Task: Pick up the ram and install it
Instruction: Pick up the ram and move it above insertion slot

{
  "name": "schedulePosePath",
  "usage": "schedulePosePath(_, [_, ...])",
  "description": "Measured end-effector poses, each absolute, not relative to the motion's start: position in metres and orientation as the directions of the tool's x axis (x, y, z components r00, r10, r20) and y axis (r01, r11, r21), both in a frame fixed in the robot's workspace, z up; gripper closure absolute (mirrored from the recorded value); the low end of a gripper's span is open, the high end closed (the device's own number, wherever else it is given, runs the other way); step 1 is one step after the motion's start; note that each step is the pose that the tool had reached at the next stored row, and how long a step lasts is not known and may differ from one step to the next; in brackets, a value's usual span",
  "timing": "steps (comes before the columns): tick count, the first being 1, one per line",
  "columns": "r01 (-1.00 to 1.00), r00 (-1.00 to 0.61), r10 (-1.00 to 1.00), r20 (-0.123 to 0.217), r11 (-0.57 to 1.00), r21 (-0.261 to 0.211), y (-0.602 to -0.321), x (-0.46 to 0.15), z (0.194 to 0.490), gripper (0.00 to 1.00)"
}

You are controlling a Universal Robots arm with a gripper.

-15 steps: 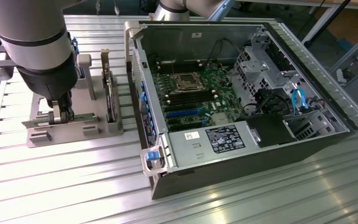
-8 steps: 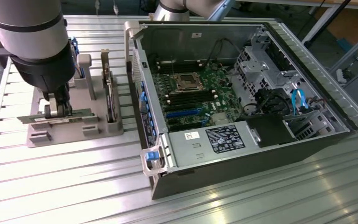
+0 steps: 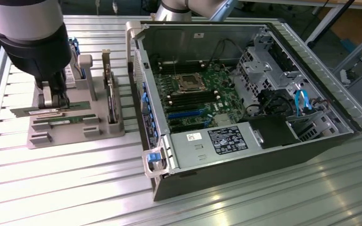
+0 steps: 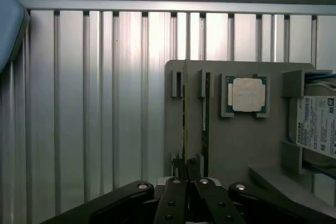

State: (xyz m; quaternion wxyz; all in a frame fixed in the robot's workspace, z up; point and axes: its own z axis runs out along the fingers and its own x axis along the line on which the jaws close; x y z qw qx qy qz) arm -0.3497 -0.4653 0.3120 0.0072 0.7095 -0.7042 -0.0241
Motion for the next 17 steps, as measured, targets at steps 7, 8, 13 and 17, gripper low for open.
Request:
schedulePosePath(7, [-0.999,0.007,-1.000,-0.024,-0.008,0.044,-0.465,-0.350,0.340,0.88])
schedulePosePath(8, [-0.999,0.007,-1.000,-0.024,-0.008,0.044,-0.465,-0.350,0.344,0.88])
schedulePosePath(13, [-0.999,0.007,-1.000,-0.024,-0.008,0.044,-0.465,-0.349,0.361,0.88])
schedulePosePath(17, [-0.999,0.007,-1.000,-0.024,-0.008,0.044,-0.465,-0.349,0.377,0.88])
